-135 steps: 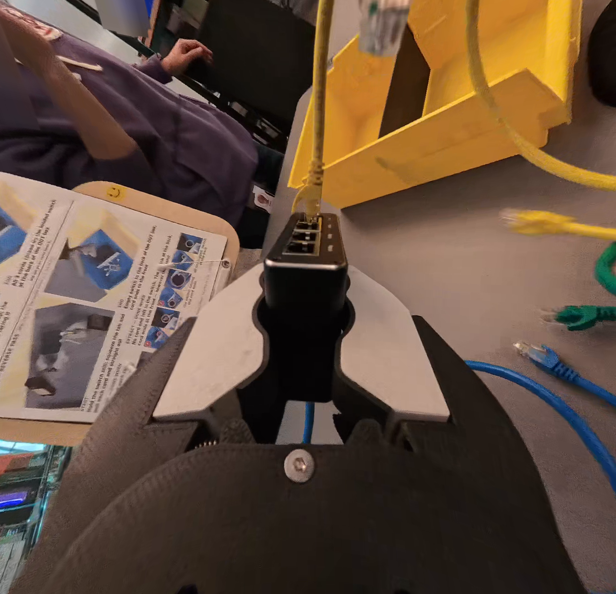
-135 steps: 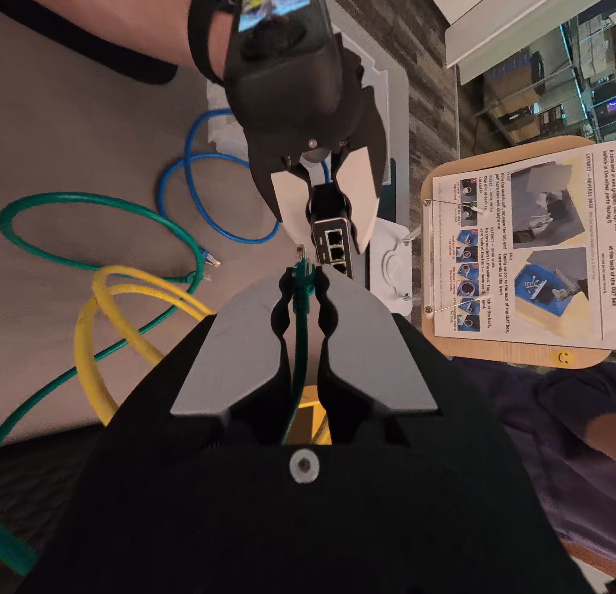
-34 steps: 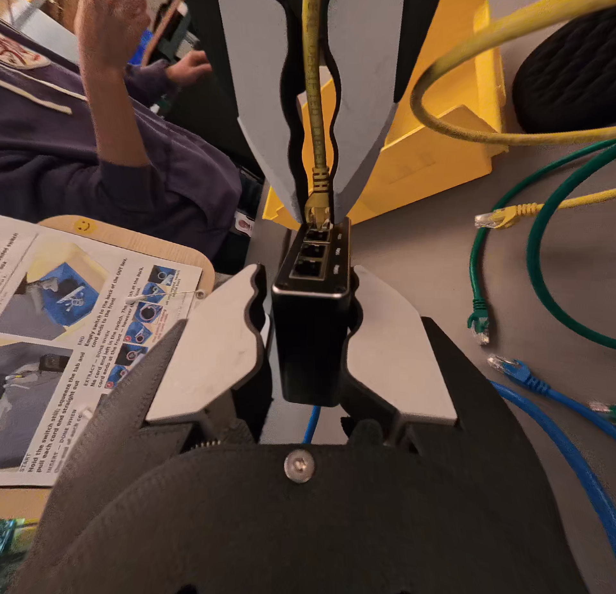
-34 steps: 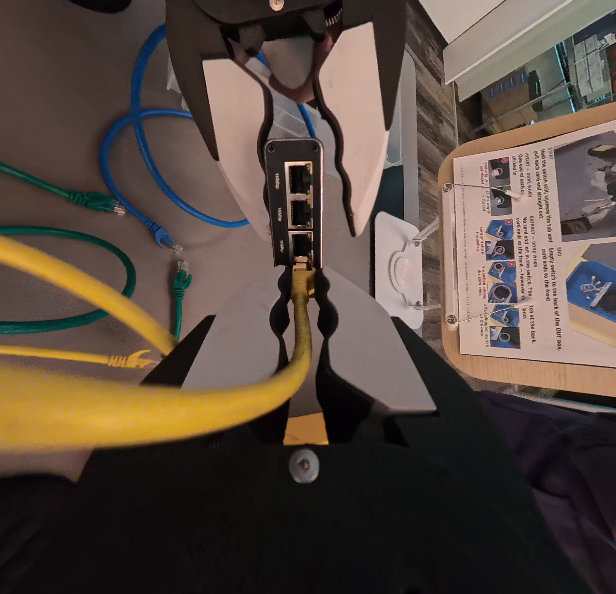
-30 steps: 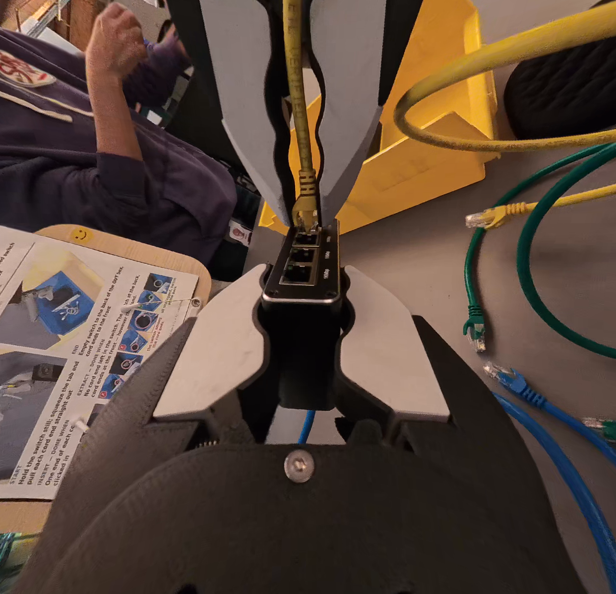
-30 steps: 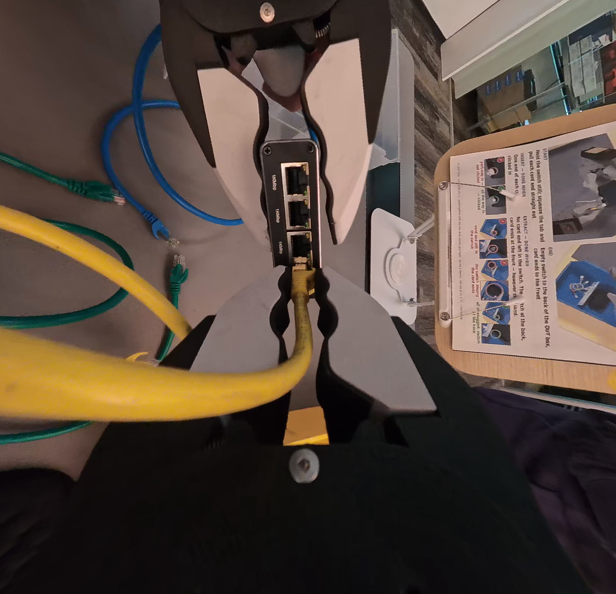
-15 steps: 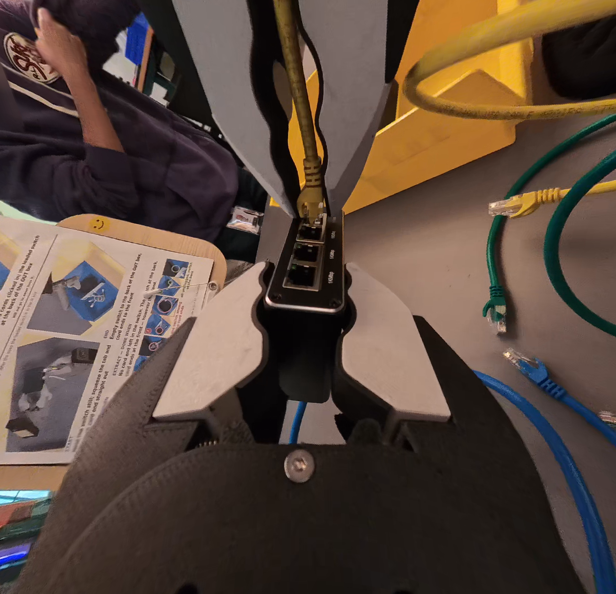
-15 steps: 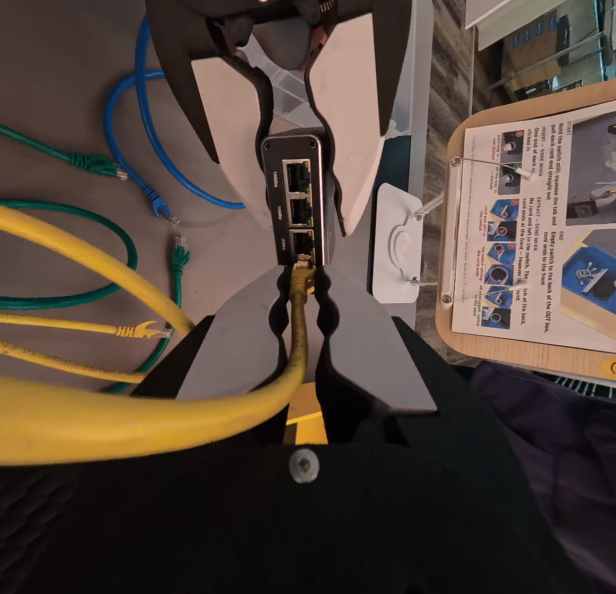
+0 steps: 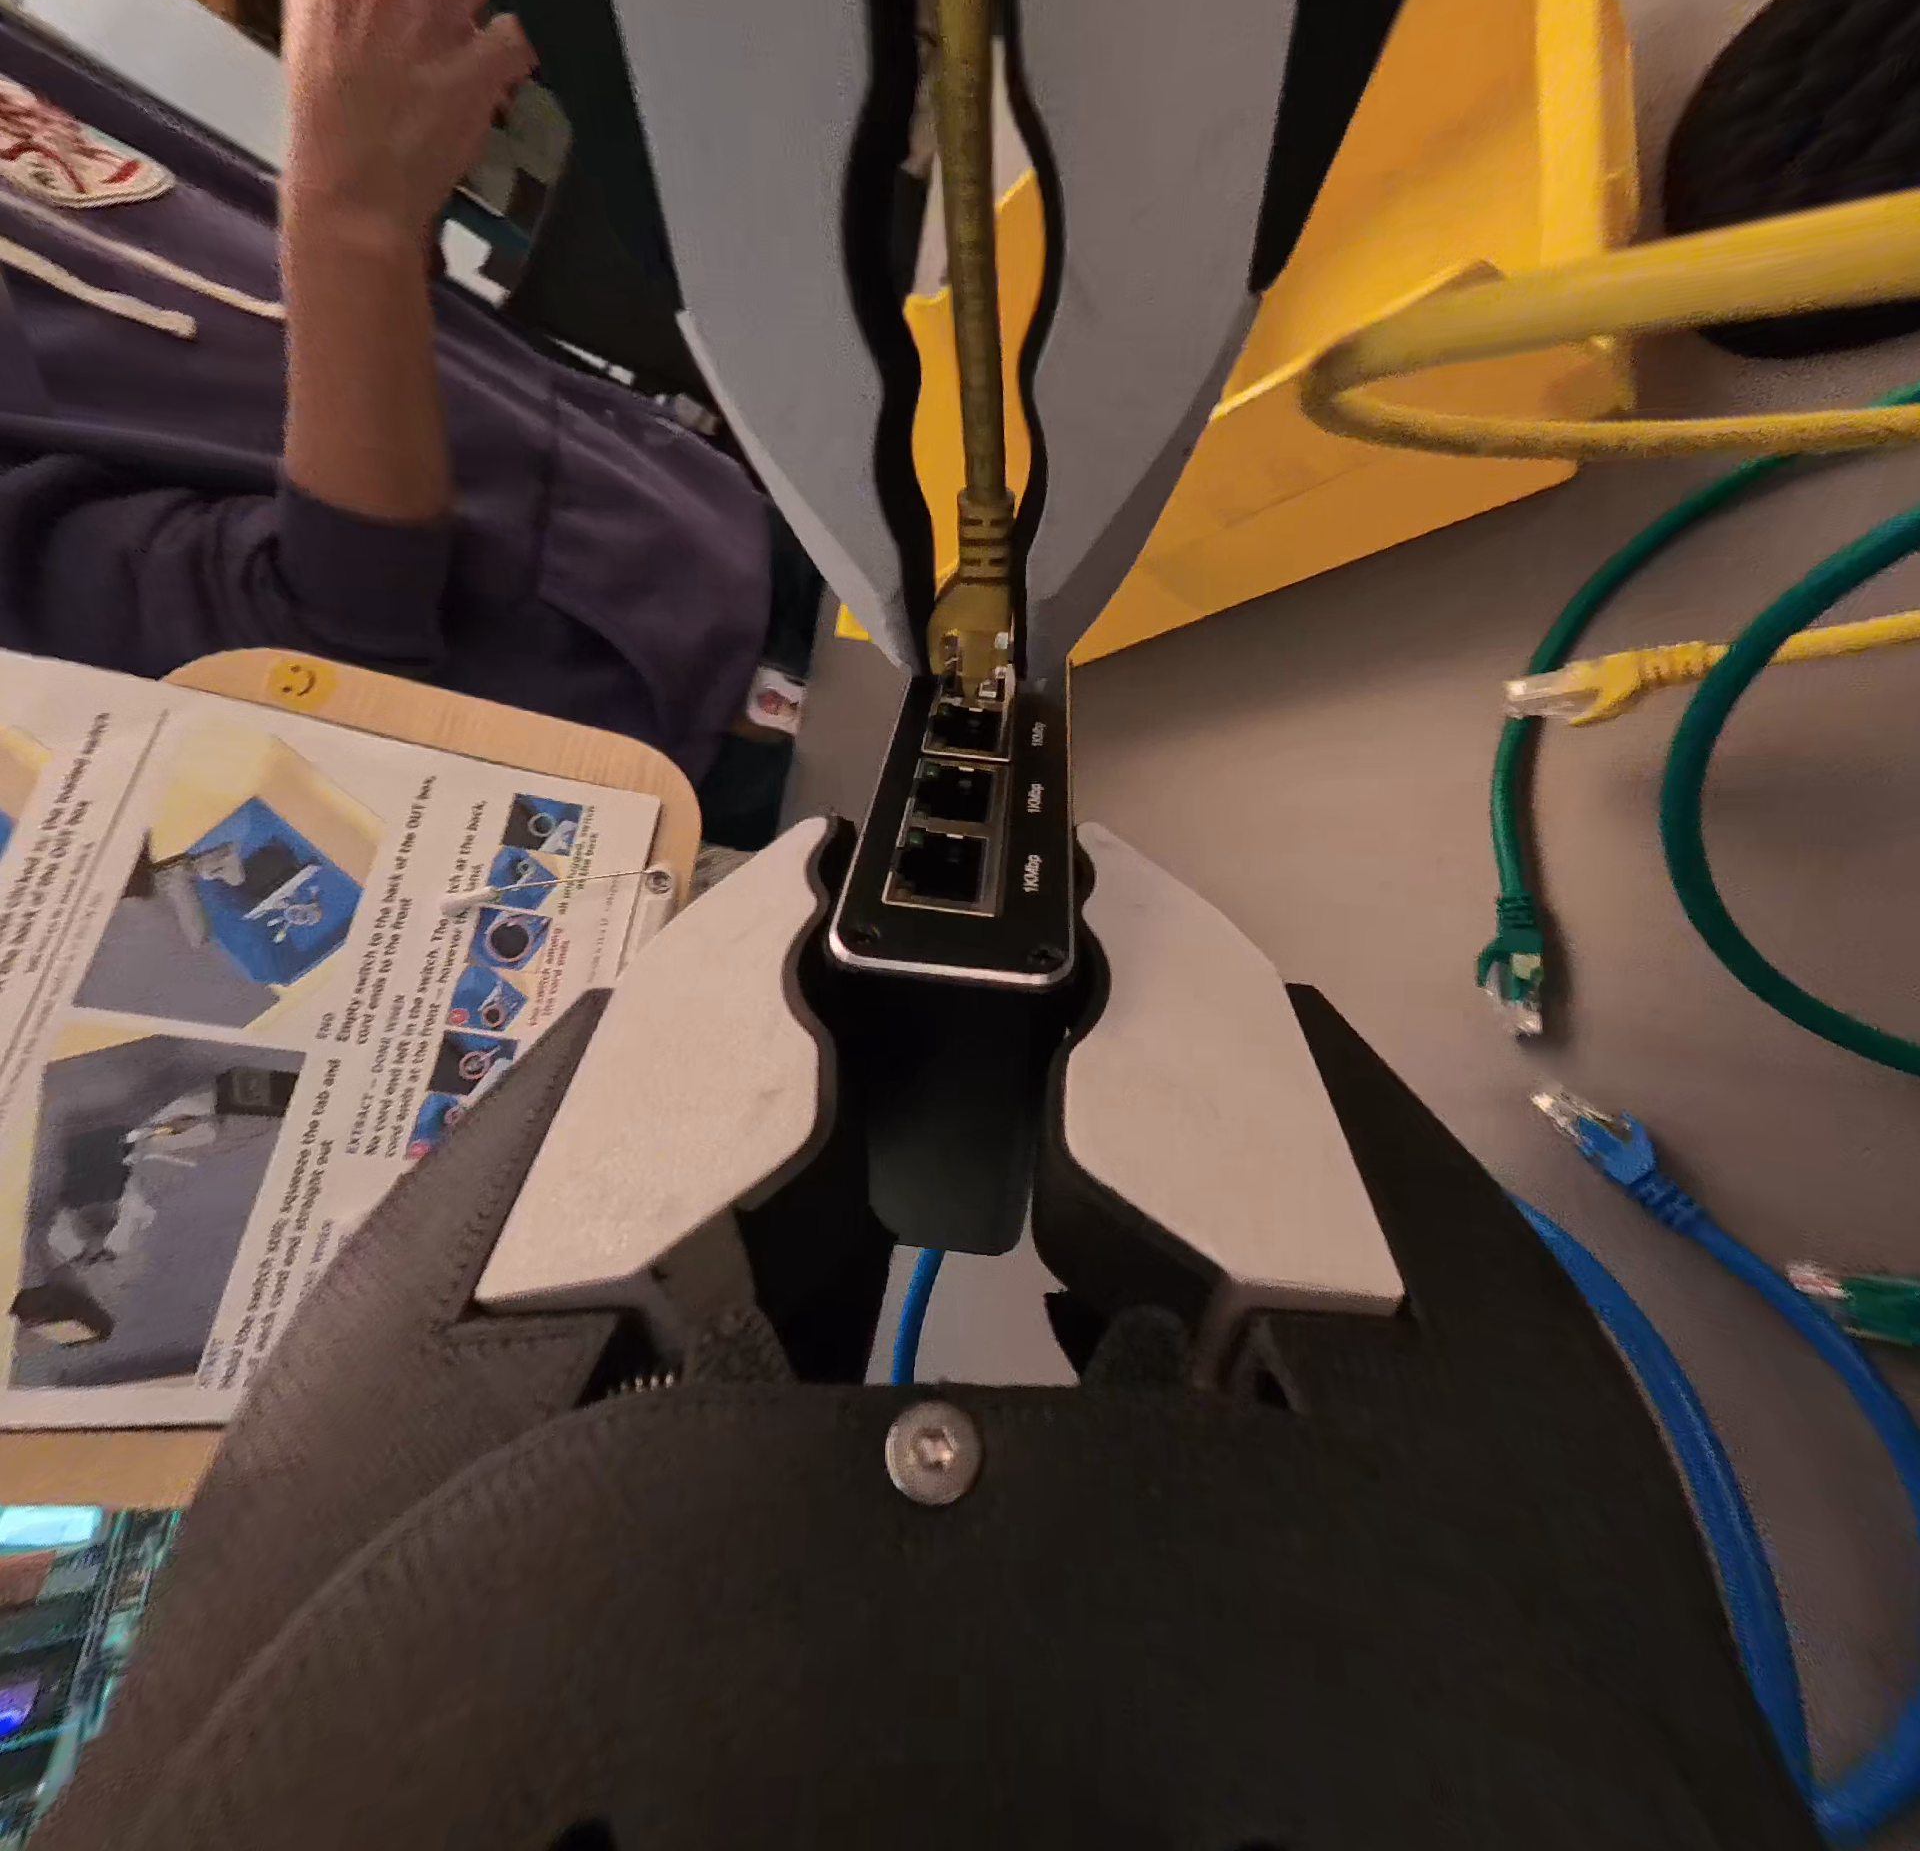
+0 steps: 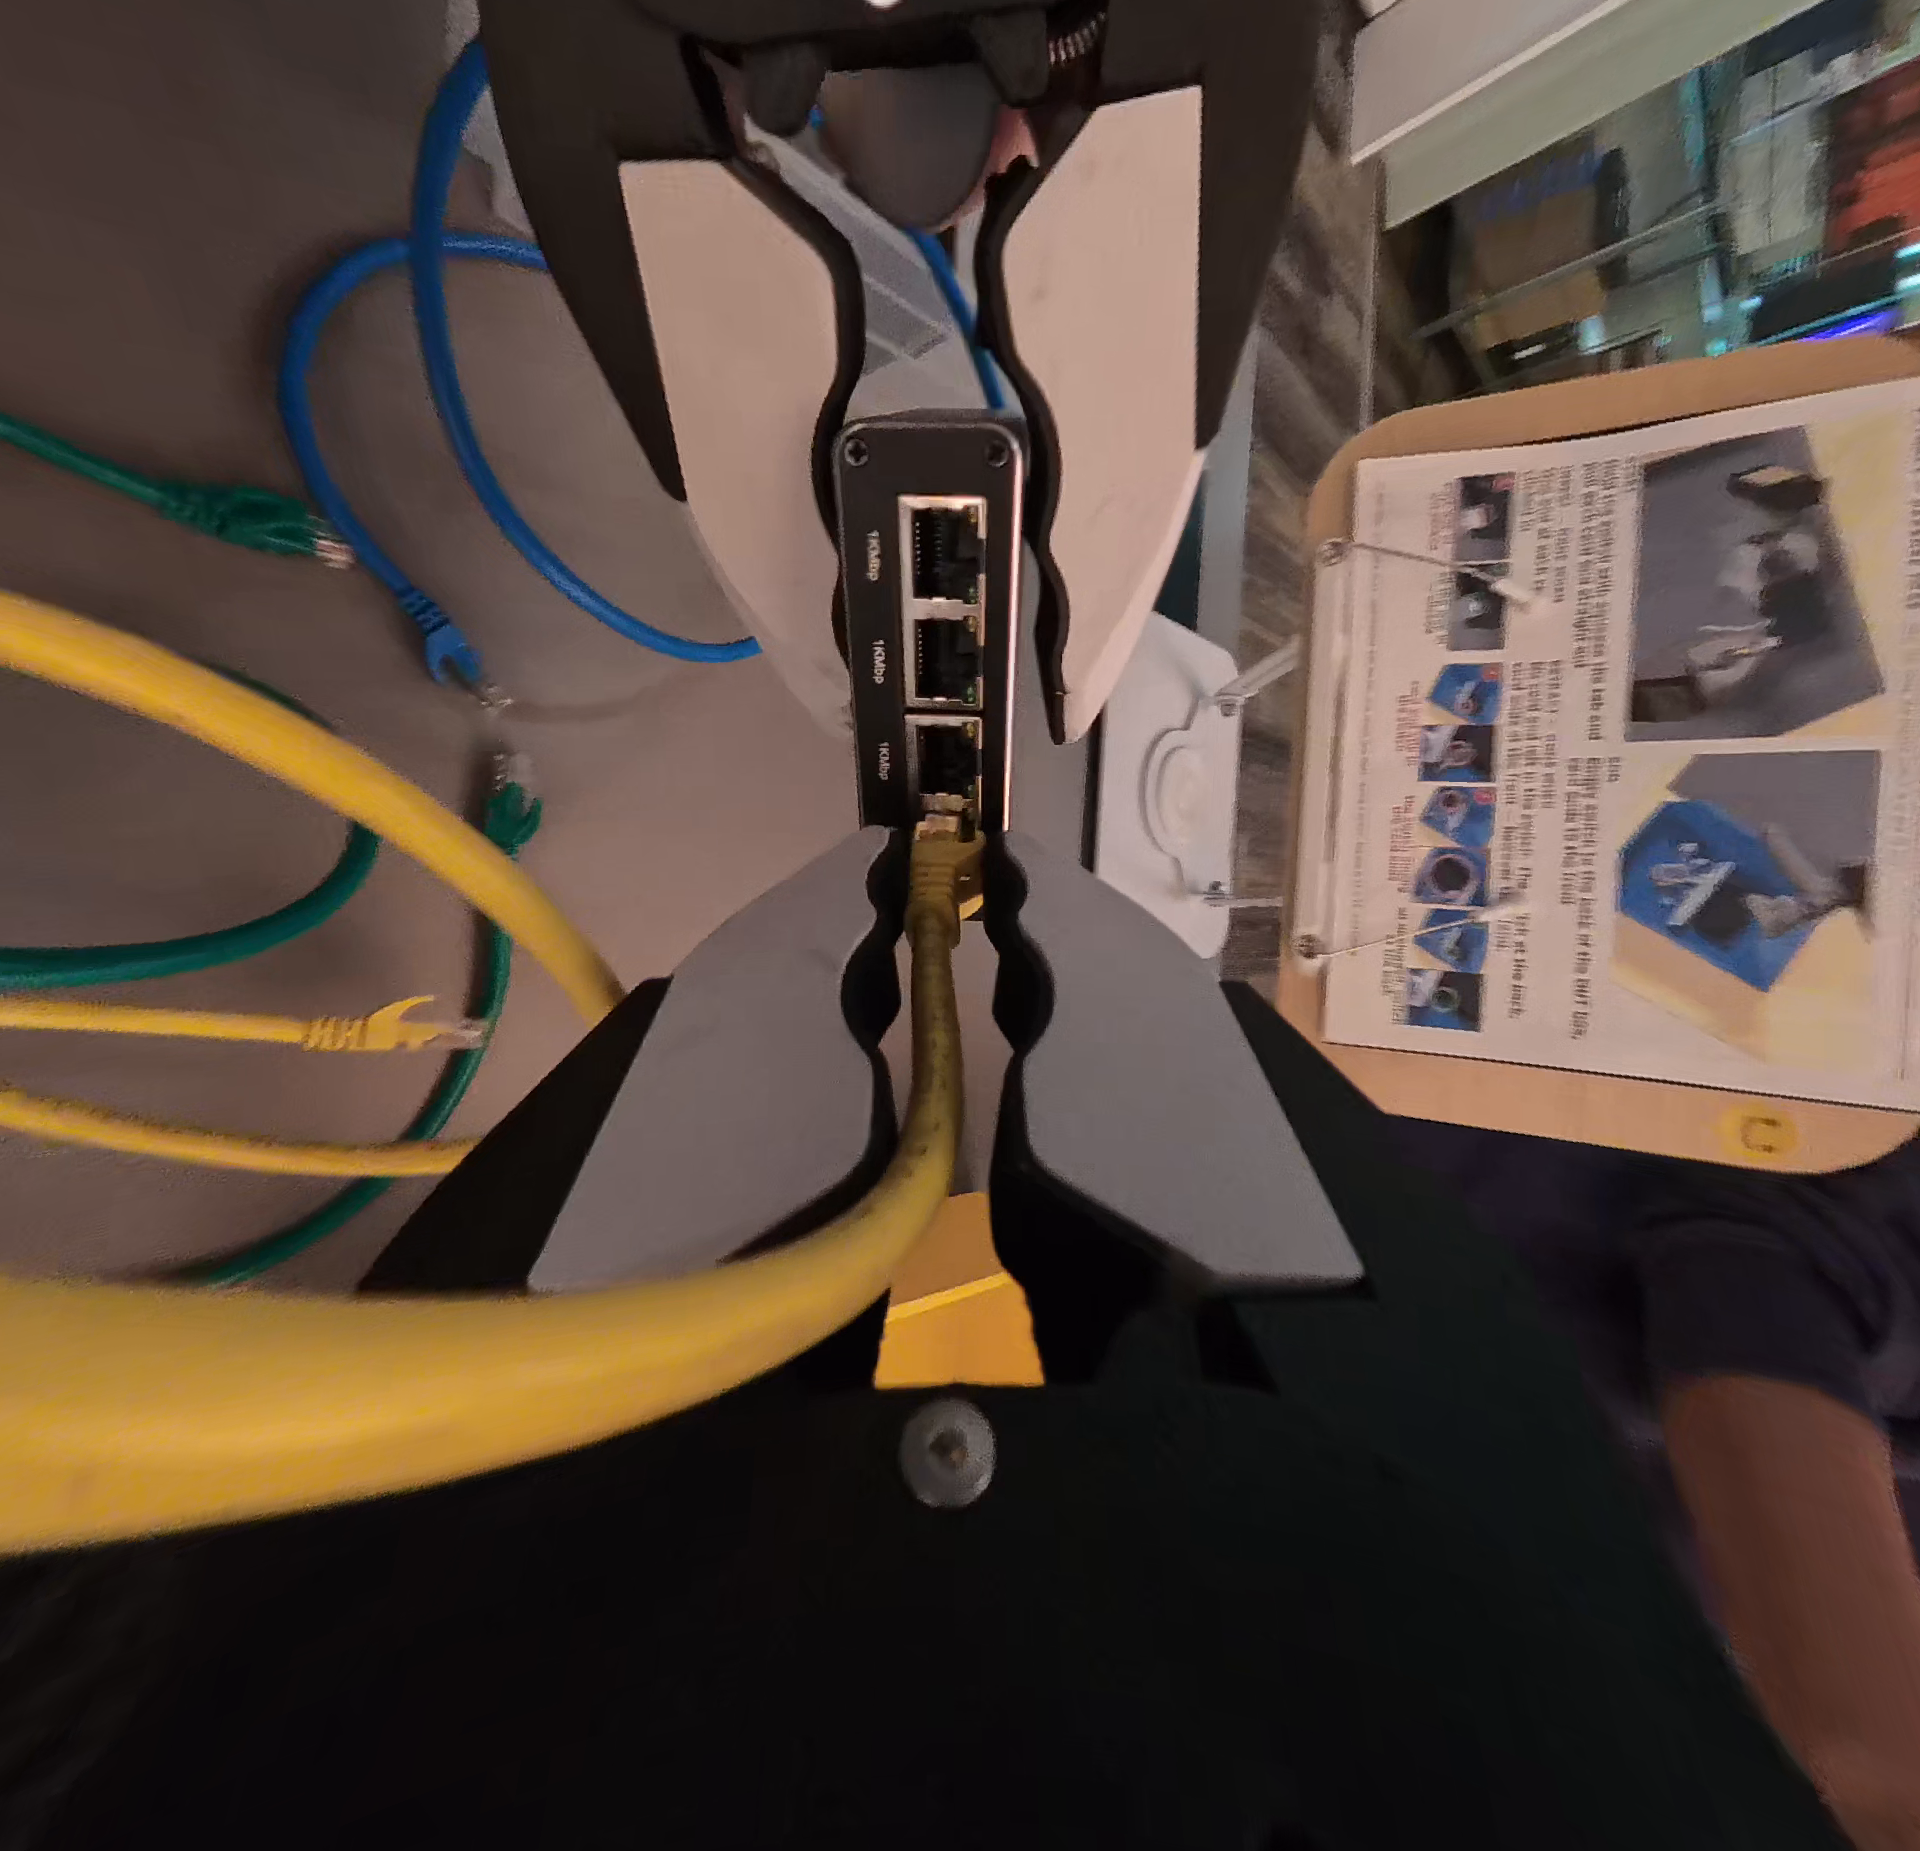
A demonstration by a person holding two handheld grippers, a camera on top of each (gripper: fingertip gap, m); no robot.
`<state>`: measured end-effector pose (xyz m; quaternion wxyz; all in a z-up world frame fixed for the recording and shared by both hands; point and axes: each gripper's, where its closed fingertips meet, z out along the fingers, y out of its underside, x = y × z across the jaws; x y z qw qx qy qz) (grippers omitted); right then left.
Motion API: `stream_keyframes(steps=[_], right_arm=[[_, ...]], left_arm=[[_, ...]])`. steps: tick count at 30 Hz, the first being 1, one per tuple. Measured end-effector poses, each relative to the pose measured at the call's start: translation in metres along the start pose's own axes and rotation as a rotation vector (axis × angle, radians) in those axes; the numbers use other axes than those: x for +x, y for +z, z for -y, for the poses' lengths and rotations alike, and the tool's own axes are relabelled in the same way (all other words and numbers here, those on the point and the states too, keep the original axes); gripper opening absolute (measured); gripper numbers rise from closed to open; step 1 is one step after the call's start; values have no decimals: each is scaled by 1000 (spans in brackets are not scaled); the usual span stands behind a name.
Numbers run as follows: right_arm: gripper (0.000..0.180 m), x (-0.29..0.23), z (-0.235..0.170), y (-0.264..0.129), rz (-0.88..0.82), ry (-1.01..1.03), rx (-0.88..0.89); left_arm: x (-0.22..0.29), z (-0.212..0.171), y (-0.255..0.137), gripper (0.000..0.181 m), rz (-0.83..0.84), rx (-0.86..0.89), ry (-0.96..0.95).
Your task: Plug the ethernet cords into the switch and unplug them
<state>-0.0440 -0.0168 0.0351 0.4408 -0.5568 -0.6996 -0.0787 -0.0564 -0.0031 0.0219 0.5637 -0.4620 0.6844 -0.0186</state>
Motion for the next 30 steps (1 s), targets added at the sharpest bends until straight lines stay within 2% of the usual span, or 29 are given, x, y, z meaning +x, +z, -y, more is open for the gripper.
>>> stream_keyframes(steps=[2,18,24,30], right_arm=[[13,6,4,-3,-70,-48,22],[13,20,11,-7,-217,-59,28],[14,13,3,0,-117,-73,-38],[15,6,-1,7,59,10,-62]], left_arm=[[-4,1,-1,38,30,4,0],[-15,3,-7,38,60,14,-62],[-13,-3,-3,38,84,-32,18],[-9,-10,0,38,71,-46,58]])
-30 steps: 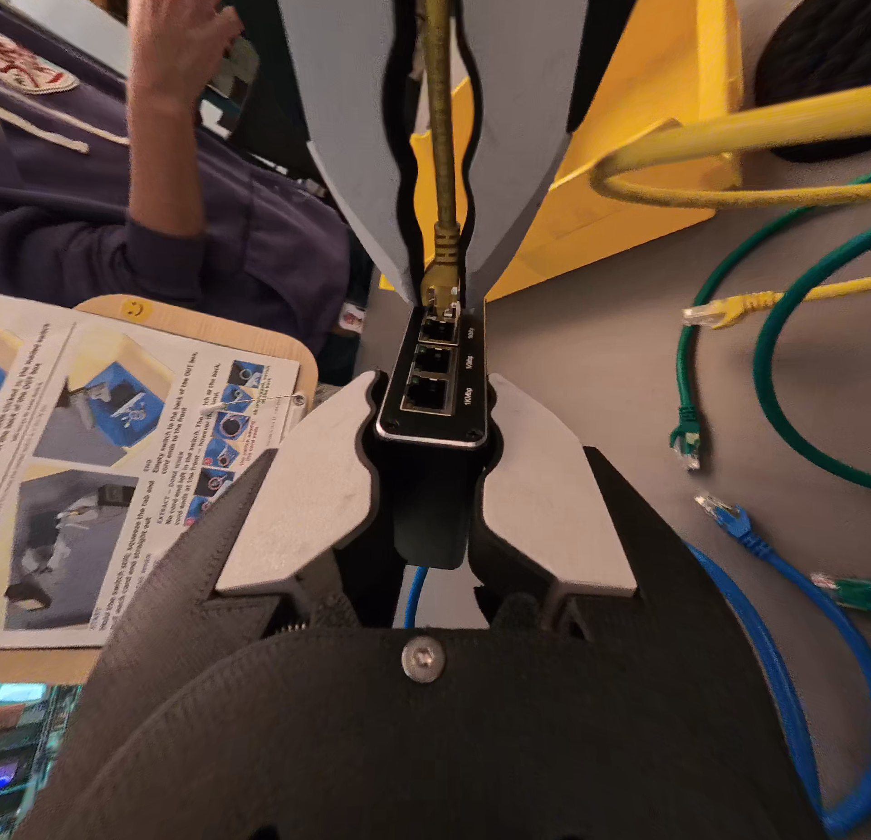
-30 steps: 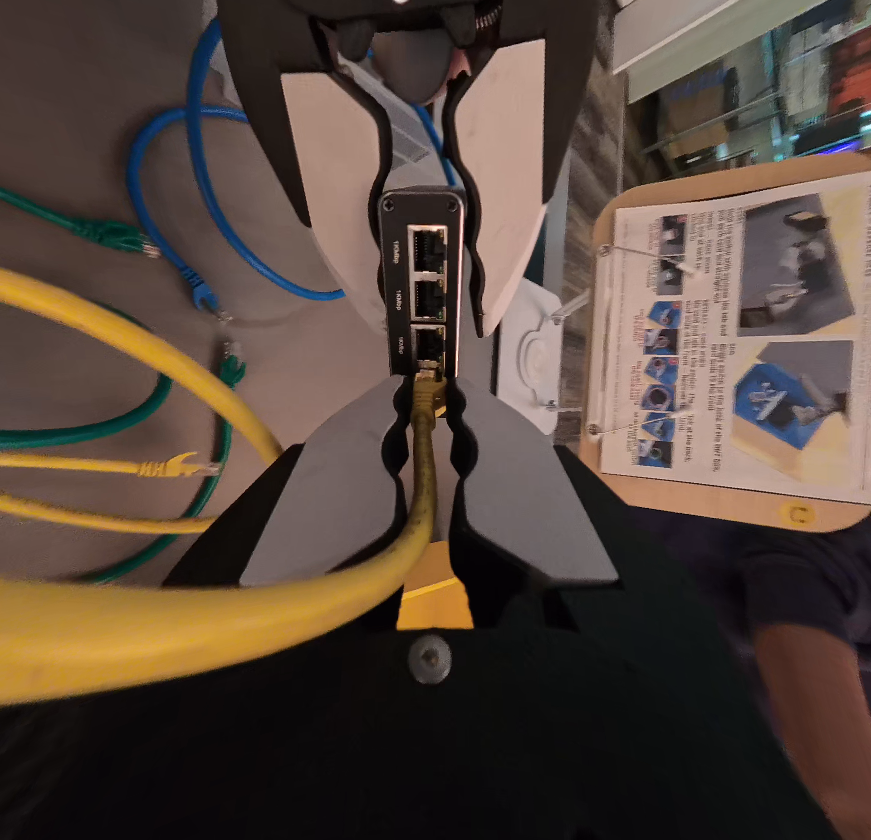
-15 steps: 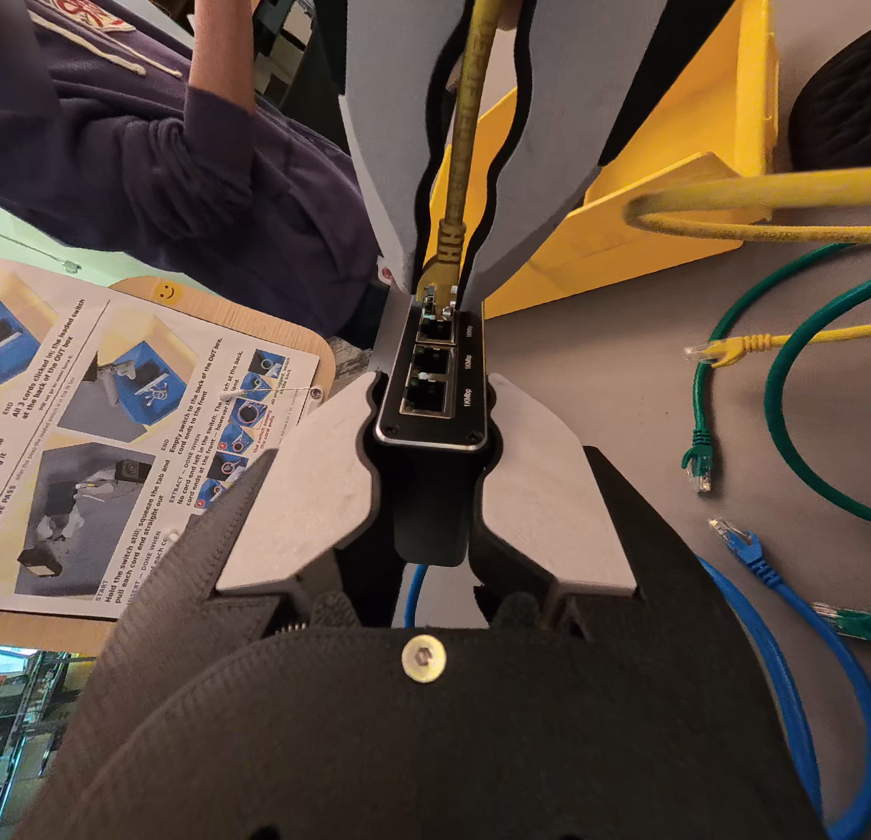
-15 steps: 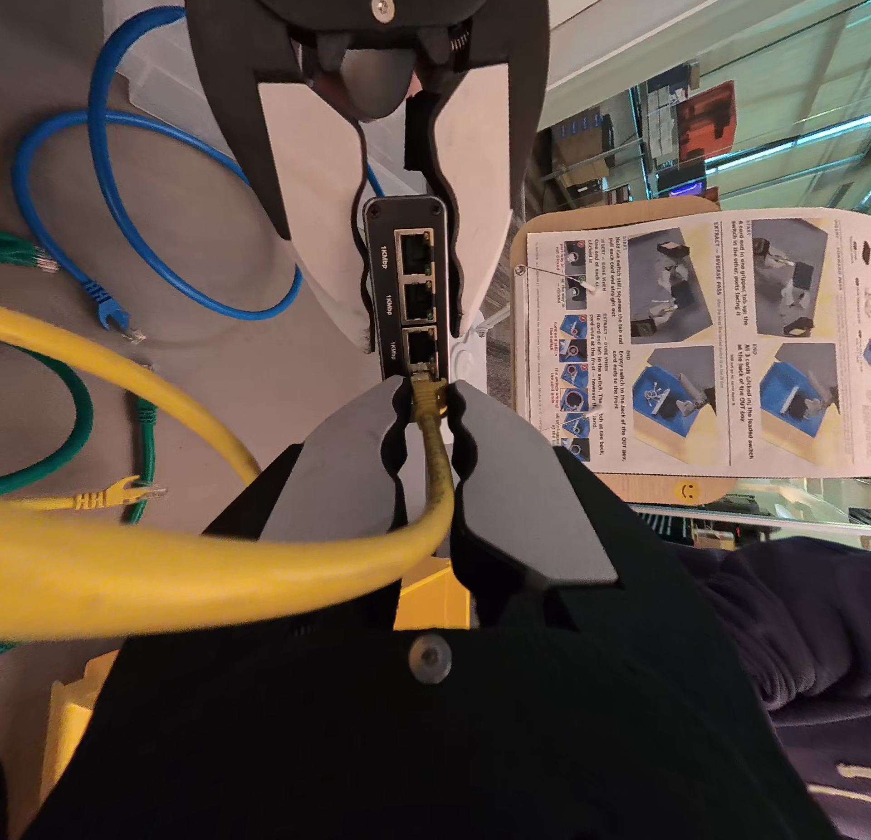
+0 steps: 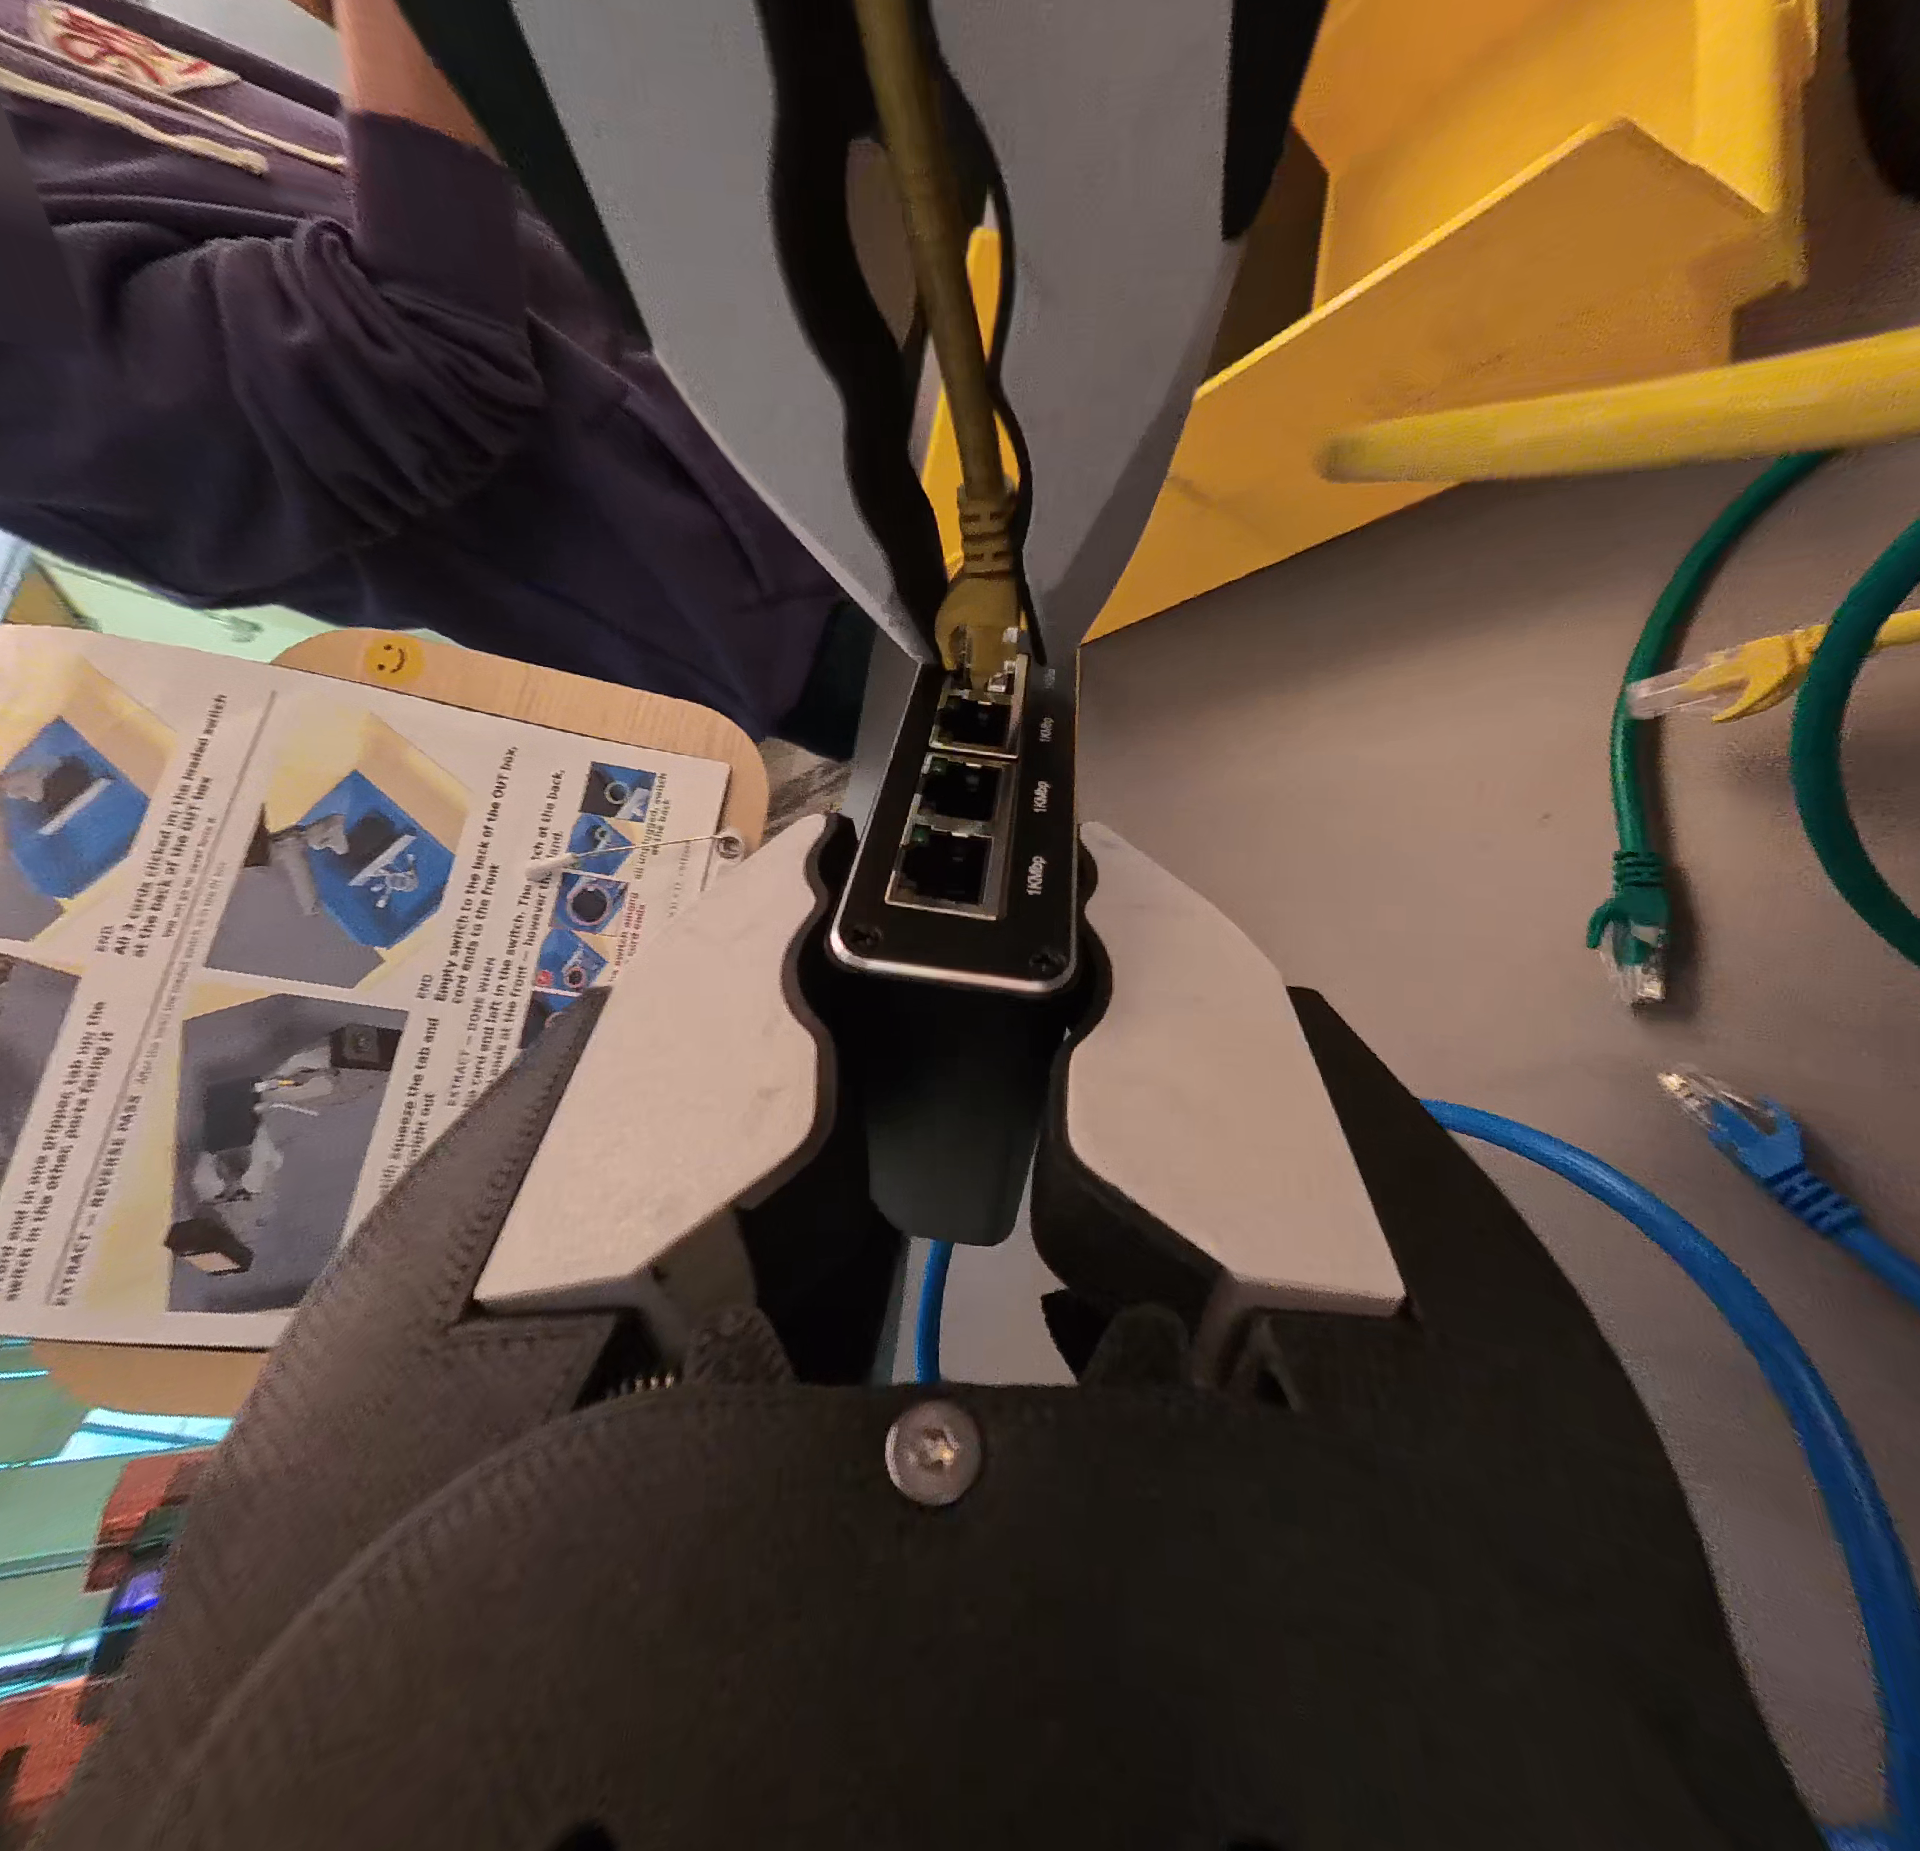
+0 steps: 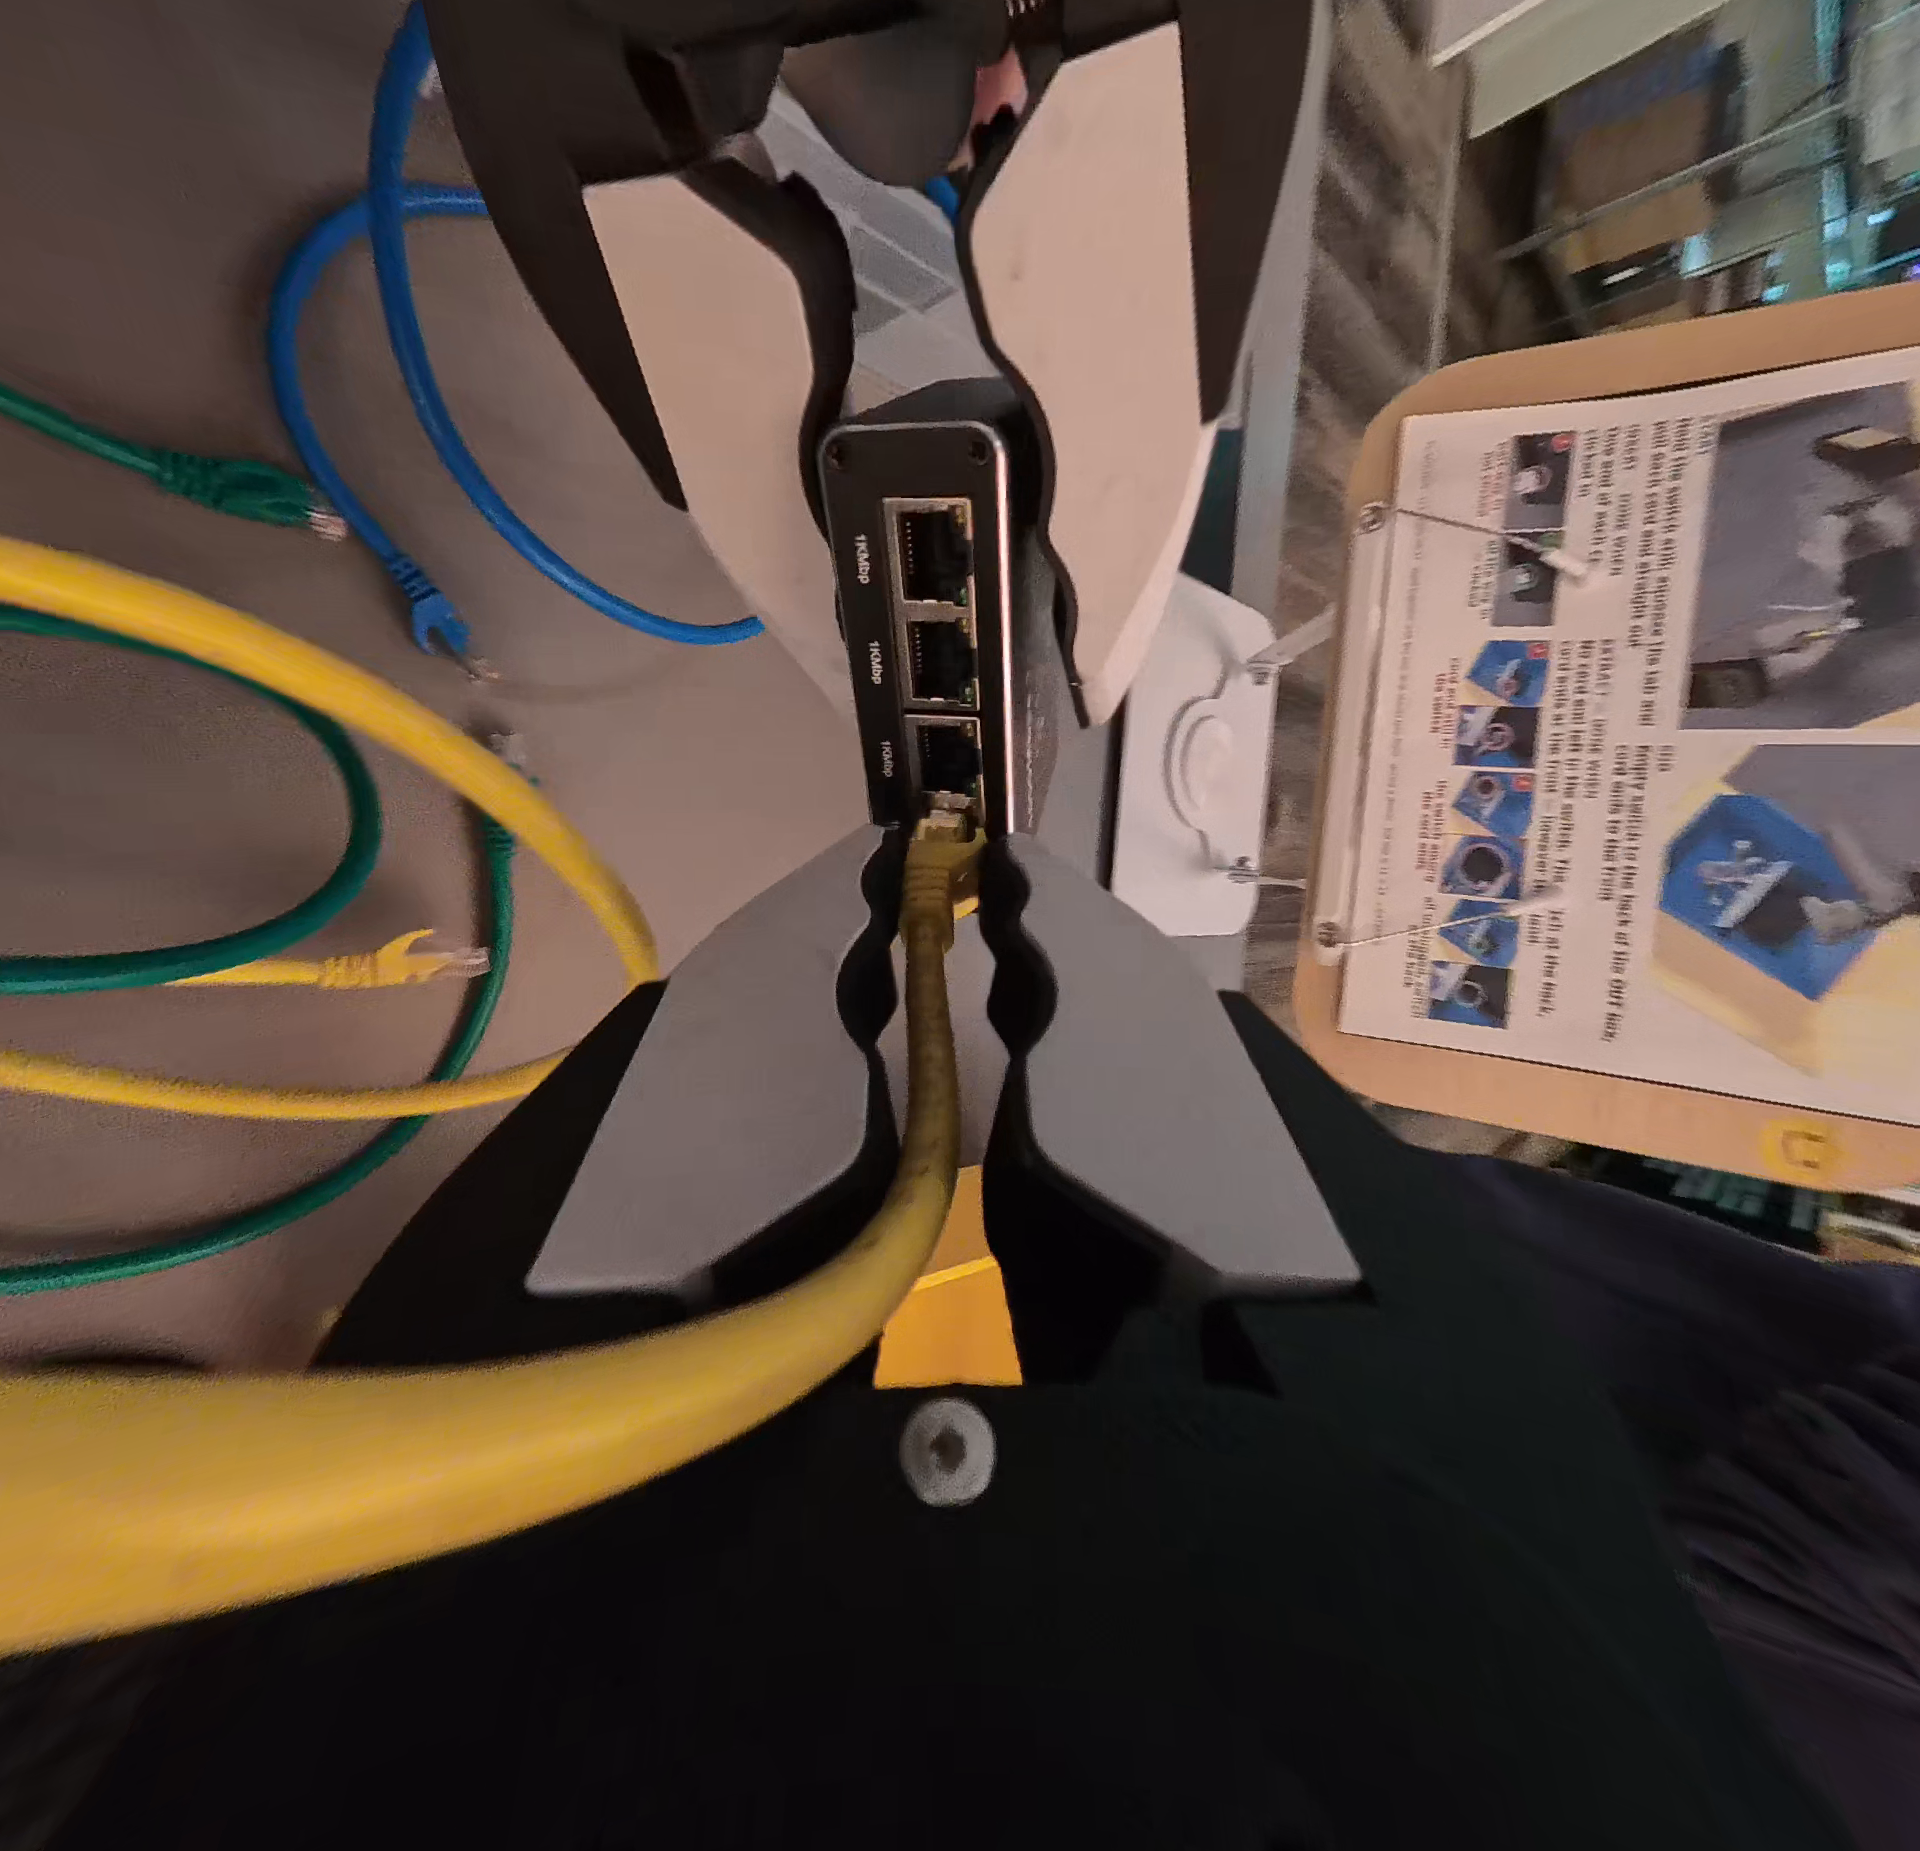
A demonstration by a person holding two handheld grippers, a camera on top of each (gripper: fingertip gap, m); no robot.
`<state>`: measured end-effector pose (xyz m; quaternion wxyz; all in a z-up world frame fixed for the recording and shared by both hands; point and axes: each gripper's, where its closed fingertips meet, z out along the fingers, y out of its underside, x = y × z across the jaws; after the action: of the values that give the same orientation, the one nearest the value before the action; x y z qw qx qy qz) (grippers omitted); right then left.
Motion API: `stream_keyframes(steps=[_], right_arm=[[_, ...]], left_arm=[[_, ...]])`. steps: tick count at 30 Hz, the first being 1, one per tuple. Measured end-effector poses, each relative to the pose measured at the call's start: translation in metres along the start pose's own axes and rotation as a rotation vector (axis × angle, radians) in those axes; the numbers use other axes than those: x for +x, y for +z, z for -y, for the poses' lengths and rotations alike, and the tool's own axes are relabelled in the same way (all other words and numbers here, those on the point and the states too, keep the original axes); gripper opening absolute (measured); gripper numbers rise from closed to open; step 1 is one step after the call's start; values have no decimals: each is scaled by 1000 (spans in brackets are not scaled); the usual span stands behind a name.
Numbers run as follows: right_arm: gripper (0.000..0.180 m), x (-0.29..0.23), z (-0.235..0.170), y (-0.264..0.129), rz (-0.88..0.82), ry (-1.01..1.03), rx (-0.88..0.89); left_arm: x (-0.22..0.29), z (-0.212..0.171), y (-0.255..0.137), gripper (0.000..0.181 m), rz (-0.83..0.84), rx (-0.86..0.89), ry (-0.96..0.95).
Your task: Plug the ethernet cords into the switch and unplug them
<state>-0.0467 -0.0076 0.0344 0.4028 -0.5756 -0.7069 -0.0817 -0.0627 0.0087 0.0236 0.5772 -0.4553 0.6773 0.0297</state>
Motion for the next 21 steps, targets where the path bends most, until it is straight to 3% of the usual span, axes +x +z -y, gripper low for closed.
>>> stream_keyframes(steps=[6,18,19,20,21], right_arm=[[11,-7,-6,6,128,14,-54],[11,-21,-9,-9,140,48,-41],[10,-25,-7,-14,167,68,-26],[14,-52,16,-23,337,126,104],[8,-62,16,-22,342,89,94]], left_arm=[[7,-5,4,38,-33,-36,2],[20,10,7,39,-80,17,7],[14,2,9,38,-35,-29,14],[-16,-28,10,37,146,-196,35],[-33,-48,6,37,196,-255,3]])
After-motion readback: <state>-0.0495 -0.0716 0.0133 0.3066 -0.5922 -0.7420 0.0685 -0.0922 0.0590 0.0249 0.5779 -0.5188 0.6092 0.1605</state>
